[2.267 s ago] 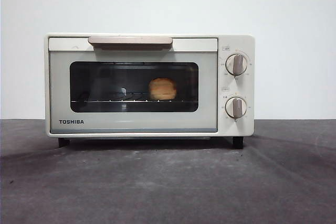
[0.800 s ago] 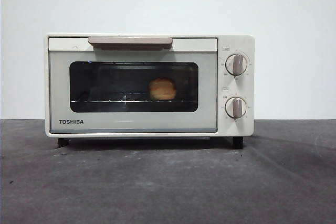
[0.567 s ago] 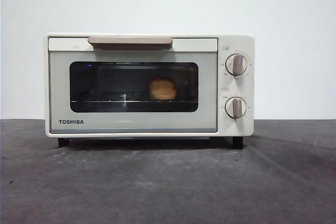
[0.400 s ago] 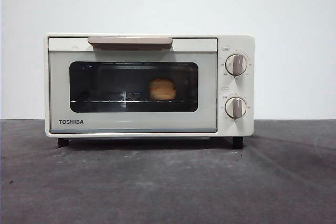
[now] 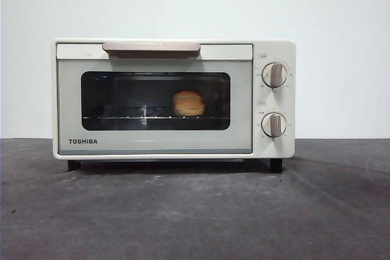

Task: The left arm flap open the oven, the right arm pick bread and place it into oven, the left arm flap close the oven

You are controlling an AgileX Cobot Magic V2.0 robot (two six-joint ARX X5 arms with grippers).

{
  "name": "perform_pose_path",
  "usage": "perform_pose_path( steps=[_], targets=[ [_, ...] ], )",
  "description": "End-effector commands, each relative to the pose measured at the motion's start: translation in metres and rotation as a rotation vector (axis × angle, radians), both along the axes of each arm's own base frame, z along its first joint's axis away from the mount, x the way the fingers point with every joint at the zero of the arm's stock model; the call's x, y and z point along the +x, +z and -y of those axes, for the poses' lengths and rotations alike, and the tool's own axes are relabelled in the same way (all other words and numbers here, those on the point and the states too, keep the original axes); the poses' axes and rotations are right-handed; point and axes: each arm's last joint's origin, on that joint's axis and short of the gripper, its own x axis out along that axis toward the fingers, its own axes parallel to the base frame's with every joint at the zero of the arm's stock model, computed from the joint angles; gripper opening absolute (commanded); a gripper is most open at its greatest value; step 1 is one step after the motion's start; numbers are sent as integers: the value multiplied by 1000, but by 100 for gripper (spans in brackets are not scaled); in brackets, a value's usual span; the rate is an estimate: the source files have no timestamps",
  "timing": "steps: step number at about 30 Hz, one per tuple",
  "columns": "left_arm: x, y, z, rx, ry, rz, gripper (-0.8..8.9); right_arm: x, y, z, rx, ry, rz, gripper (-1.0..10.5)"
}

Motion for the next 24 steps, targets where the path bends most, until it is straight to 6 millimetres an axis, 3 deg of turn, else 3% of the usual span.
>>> perform_pose_path(
  steps=[1, 19, 24],
  targets=[
    [1, -8, 0, -1, 4, -26, 16, -1, 3, -2, 18, 6, 5, 6],
    [1, -8, 0, -1, 4, -26, 16, -1, 3, -2, 11, 9, 10, 6],
    [1, -8, 0, -1, 4, -26, 16, -3, 10, 9, 3, -18, 77, 6]
  ],
)
